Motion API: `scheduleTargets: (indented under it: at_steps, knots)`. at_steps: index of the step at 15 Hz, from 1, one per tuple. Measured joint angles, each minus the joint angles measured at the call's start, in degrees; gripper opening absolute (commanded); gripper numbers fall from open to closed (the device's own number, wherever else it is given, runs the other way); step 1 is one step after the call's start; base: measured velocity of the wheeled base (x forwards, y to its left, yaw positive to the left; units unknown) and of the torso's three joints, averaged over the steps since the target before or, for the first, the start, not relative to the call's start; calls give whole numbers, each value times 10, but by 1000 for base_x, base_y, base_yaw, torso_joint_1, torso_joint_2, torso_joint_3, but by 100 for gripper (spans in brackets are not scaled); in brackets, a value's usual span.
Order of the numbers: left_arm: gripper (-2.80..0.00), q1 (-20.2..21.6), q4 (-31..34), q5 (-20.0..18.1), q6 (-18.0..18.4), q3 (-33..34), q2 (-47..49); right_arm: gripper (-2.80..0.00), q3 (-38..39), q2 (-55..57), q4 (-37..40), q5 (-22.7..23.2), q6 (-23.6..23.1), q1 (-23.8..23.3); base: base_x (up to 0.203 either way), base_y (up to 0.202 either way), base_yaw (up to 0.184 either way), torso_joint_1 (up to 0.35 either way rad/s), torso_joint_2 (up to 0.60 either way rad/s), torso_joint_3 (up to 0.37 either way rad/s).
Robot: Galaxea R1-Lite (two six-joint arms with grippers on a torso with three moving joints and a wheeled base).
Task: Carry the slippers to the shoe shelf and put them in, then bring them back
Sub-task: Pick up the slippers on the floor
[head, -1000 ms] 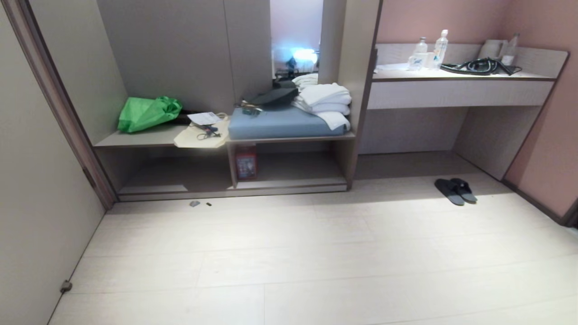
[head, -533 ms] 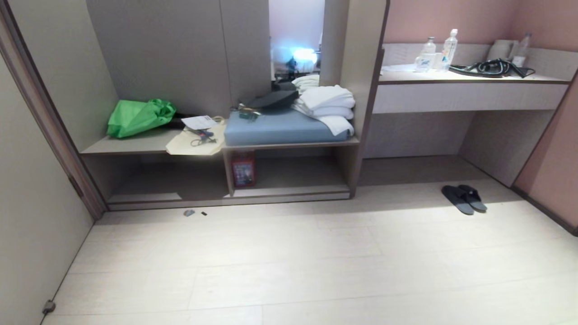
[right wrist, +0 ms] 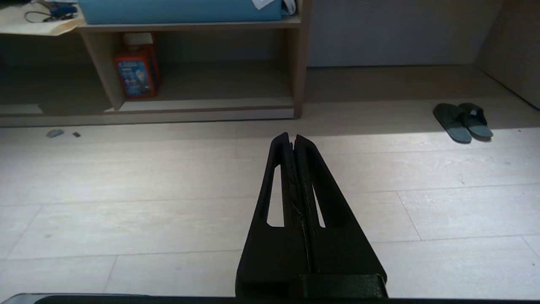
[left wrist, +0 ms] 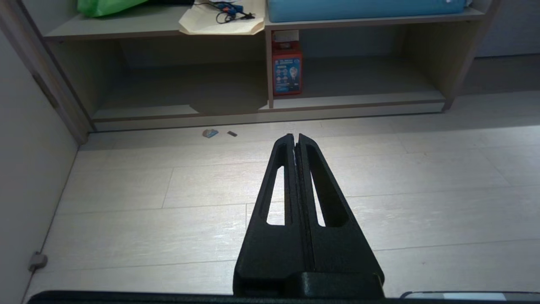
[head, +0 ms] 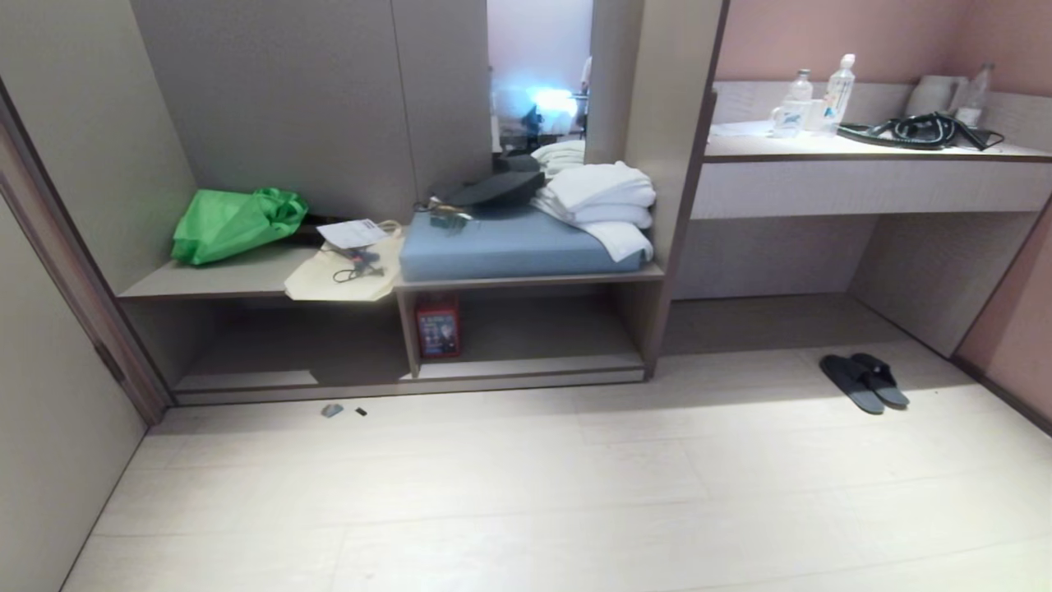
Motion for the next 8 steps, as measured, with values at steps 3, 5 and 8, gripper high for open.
scheduleTargets:
  at_steps: [3, 5, 8]
  knots:
    - [-280, 0, 0, 0, 0, 0, 0, -280, 0, 0, 0, 0, 0, 0, 195, 0, -1, 5, 1, 2]
    - [-280, 0, 0, 0, 0, 0, 0, -280, 0, 0, 0, 0, 0, 0, 195, 0, -2, 11, 5, 0]
    - [-280, 0, 0, 0, 0, 0, 0, -280, 0, 0, 0, 0, 0, 0, 195, 0, -2, 1, -1, 2]
